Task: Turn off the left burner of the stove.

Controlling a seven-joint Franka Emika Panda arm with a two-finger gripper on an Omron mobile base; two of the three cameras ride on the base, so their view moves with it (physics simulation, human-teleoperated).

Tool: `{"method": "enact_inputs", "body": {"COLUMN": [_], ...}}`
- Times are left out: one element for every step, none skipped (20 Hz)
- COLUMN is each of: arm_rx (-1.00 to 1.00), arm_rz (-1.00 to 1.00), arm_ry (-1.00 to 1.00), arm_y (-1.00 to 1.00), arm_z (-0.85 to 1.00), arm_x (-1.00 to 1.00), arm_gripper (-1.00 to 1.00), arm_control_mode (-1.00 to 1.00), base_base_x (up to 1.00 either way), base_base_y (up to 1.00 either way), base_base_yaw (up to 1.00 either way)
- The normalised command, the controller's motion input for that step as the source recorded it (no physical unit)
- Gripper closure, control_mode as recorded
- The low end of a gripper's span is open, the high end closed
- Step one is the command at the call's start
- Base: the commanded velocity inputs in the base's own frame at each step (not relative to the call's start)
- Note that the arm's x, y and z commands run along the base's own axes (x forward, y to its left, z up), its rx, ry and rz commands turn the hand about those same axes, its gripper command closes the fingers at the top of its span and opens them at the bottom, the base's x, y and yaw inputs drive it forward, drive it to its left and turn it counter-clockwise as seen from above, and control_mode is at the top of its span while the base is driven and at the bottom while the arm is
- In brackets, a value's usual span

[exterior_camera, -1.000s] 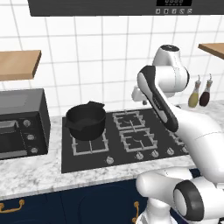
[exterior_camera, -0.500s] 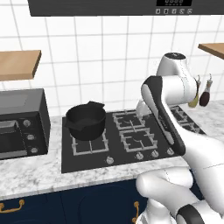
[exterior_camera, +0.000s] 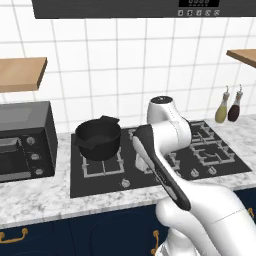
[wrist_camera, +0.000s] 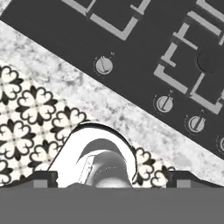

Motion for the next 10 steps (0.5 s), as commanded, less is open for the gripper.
{"method": "enact_inputs", "body": {"arm_rx": [0.02, 0.0, 0.0, 0.0, 0.0, 0.0, 0.0, 0.01, 0.0, 0.0], "arm_rz": [0.23, 0.2, 0.19, 0.16, 0.11, 0.1, 0.09, 0.05, 0.0, 0.0], "arm_ry": [0.14, 0.08, 0.04, 0.0, 0.0, 0.0, 0.0, -0.1, -0.06, -0.05], "arm_y": [0.91, 0.88, 0.84, 0.84, 0.65, 0.56, 0.52, 0.28, 0.09, 0.17], "arm_z": [-1.0, -0.89, -0.8, -0.72, -0.65, -0.63, -0.52, -0.34, -0.24, -0.45], "arm_x": [0.57, 0.7, 0.78, 0.83, 0.78, 0.76, 0.77, 0.64, 0.6, 0.54], "arm_gripper": [-1.0, -1.0, -1.0, -1.0, -1.0, -1.0, -1.0, -1.0, -1.0, -1.0], "arm_control_mode": [-1.0, -1.0, -1.0, -1.0, -1.0, -1.0, -1.0, -1.0, -1.0, -1.0], "base_base_x": [0.0, 0.0, 0.0, 0.0, 0.0, 0.0, 0.0, 0.0, 0.0, 0.0], "base_base_y": [0.0, 0.0, 0.0, 0.0, 0.0, 0.0, 0.0, 0.0, 0.0, 0.0], "base_base_yaw": [0.0, 0.0, 0.0, 0.0, 0.0, 0.0, 0.0, 0.0, 0.0, 0.0]}}
